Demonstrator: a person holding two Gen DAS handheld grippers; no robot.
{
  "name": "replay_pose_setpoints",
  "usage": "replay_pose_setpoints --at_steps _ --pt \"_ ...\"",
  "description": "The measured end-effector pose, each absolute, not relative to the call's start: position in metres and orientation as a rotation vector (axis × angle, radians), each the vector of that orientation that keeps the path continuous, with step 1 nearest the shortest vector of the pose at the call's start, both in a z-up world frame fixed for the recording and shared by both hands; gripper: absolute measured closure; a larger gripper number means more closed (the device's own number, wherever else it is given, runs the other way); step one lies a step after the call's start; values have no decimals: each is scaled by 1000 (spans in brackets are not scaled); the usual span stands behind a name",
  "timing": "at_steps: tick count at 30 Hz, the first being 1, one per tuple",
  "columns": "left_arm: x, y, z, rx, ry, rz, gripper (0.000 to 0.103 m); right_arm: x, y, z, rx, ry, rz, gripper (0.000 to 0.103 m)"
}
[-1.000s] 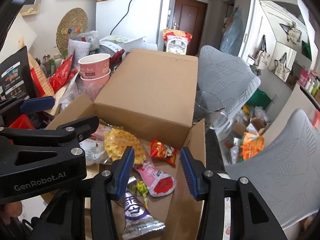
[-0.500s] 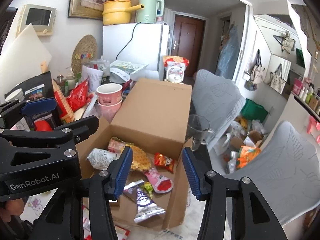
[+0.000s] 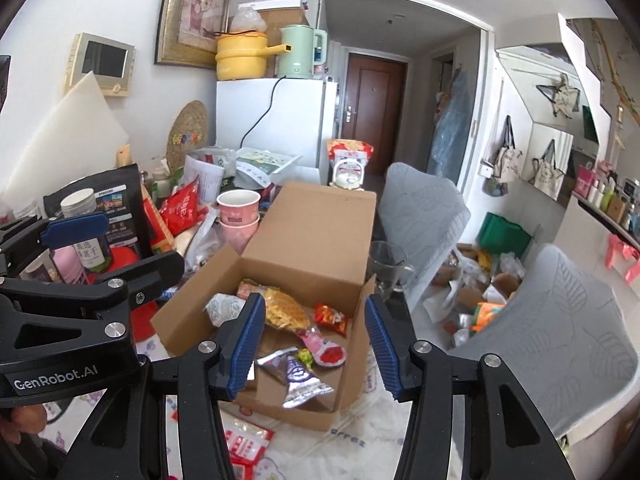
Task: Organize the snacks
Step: 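Withdraw both open tools from the box back over the table, then move the left tool to the red-white strip packet while the right tool approaches the red bag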
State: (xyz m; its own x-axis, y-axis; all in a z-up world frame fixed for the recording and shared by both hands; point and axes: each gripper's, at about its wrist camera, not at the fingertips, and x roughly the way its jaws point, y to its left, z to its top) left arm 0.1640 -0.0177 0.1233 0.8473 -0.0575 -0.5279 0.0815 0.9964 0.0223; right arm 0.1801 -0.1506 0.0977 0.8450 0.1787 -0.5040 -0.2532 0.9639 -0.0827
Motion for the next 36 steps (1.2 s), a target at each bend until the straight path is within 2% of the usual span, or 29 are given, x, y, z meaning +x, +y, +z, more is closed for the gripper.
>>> replay_pose_setpoints --at_steps 23,26,36 --pt "81 11 60 -1 645 -50 16 93 -142 31 -124 598 282 49" --pt "75 14 48 -9 669 -57 16 86 -140 20 -129 612 294 45" --pt "65 35 6 -81 762 -34 16 79 -134 -23 -84 704 345 40"
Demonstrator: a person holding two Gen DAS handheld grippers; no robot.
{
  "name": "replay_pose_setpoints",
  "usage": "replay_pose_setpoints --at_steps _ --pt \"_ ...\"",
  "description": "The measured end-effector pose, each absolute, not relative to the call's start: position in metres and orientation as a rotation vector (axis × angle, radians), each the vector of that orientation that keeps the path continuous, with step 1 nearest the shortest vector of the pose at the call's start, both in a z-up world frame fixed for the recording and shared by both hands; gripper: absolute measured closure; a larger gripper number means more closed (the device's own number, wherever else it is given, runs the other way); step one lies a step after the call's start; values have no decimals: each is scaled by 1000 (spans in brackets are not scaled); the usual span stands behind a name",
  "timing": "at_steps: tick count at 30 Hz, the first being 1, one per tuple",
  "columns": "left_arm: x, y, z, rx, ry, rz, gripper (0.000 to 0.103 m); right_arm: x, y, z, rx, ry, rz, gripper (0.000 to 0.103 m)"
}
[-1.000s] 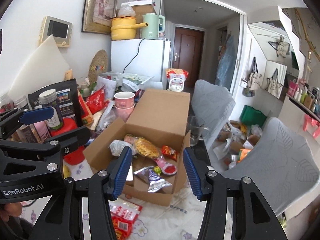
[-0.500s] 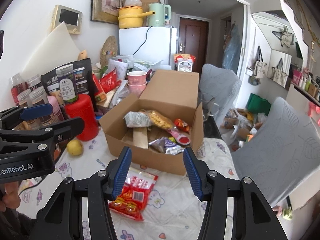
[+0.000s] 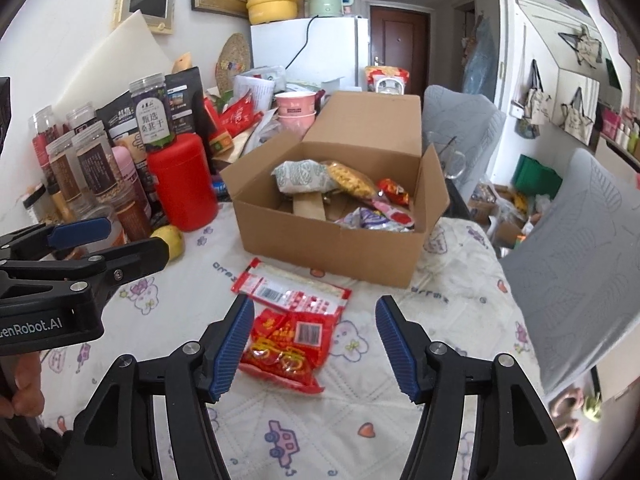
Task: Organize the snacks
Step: 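Move the left tool to the red-white strip packet while the right tool approaches the red bag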
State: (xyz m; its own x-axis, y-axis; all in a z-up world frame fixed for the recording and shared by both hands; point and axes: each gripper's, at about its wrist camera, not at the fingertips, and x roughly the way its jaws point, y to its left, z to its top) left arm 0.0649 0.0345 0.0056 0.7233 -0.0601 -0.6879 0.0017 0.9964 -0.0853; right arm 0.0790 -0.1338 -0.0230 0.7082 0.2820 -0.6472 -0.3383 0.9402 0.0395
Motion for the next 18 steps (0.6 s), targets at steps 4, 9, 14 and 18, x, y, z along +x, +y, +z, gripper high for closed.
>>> replay_pose_setpoints --at_steps 4,9,14,18 --pt "63 43 -12 -104 785 -18 16 84 -127 -41 -60 754 361 36" --pt "64 56 -31 -133 819 15 16 91 -117 -64 -45 831 381 32" --pt "67 70 -46 -147 851 48 16 98 -105 -81 -44 875 403 20" --pt "69 77 -55 -154 872 60 16 108 -97 -92 -38 924 407 11"
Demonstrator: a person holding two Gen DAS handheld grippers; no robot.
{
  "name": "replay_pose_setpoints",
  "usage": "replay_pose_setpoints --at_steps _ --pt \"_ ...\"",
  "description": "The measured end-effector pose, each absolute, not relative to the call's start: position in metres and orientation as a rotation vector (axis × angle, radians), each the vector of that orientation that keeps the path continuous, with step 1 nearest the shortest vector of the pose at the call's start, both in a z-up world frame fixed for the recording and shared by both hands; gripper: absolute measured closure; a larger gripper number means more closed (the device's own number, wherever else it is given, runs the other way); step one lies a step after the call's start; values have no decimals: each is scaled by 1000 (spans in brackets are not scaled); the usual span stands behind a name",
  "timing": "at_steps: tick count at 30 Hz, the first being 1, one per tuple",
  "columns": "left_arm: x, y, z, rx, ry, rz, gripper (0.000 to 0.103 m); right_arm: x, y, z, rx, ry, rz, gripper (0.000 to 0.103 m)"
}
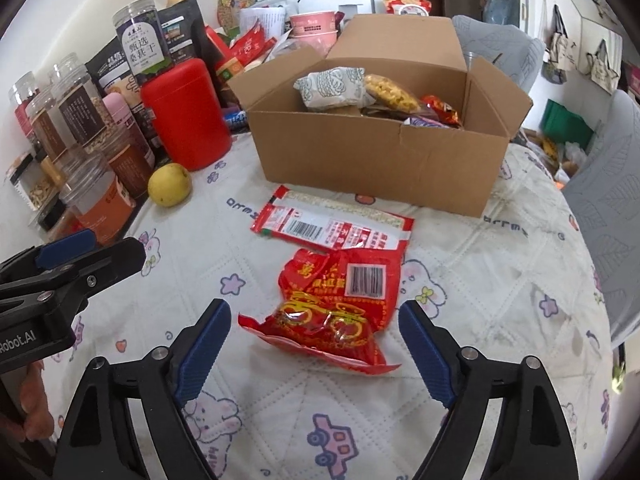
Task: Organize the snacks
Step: 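Move the left tool to the red-white strip packet while the right tool approaches the red bag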
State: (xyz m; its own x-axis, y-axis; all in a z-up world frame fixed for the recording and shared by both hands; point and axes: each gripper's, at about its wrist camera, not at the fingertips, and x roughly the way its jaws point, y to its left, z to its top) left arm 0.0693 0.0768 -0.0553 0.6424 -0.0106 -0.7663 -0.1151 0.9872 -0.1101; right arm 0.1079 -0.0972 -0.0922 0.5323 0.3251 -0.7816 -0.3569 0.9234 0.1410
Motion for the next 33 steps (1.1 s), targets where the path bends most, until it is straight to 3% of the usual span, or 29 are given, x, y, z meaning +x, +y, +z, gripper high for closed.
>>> replay_pose_setpoints --at_steps 8,14,18,20,33 --pt "79 81 -64 -144 897 75 16 123 -82 -114 -106 997 334 1" --pt "88 78 -69 -142 916 64 16 136 -88 -137 -58 1100 315 0" --pt "94 74 -70 -144 924 52 16 132 -95 -133 -54 1052 314 20" --pt "98 70 -70 -129 926 45 16 131 -100 -132 -43 1040 332 22" --pt "138 16 -76 0 952 -137 16 118 -166 -108 29 972 331 23"
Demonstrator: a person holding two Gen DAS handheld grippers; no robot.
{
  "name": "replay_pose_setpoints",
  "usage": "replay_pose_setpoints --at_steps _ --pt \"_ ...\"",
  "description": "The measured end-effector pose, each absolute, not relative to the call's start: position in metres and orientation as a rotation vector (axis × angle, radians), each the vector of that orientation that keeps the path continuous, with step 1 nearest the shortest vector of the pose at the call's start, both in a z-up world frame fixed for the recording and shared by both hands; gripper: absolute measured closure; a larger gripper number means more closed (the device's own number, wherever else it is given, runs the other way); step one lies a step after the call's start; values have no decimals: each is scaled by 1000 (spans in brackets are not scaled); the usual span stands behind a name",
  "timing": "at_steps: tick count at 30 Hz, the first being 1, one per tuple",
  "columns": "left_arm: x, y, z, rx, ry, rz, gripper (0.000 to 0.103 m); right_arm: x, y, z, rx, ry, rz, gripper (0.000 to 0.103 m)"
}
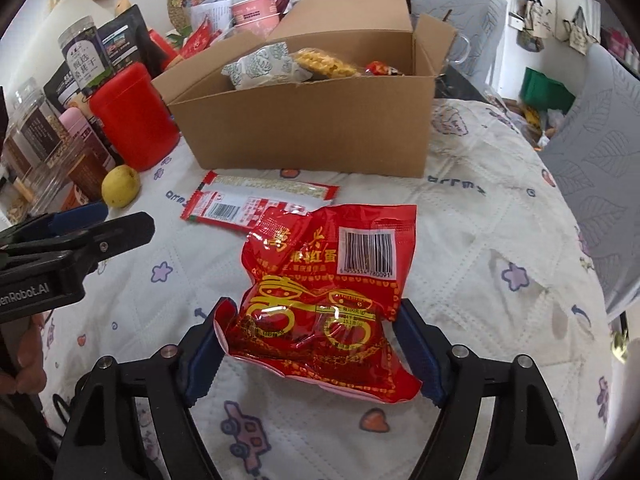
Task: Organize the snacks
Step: 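Move the left tool to the red-white strip packet while the right tool approaches the red bag, then grasp the red-white strip packet with the left tool while the right tool straddles the red bag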
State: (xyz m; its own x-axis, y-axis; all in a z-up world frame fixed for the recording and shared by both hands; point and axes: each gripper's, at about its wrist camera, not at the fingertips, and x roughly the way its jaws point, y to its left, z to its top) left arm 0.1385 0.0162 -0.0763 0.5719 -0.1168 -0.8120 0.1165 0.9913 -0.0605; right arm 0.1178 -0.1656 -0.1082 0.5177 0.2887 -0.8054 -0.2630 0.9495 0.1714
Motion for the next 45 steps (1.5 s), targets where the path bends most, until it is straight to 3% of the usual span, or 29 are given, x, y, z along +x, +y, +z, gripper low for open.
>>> replay_pose_setpoints --at_steps 8,26,41,43,45 --pt "167 -18 -89 74 979 -278 16 130 -199 -104 61 968 305 23" --pt "214 -57 -109 556 989 -664 16 154 -205 -114 93 1003 328 23" --pt "231 -53 -127 536 1118 -809 15 154 -199 -113 87 1011 349 23" --pt "230 -52 -126 519 1121 -795 16 153 -198 -113 88 1012 355 23" --pt "228 -50 -122 496 1120 -773 30 151 -197 -113 80 1009 356 23"
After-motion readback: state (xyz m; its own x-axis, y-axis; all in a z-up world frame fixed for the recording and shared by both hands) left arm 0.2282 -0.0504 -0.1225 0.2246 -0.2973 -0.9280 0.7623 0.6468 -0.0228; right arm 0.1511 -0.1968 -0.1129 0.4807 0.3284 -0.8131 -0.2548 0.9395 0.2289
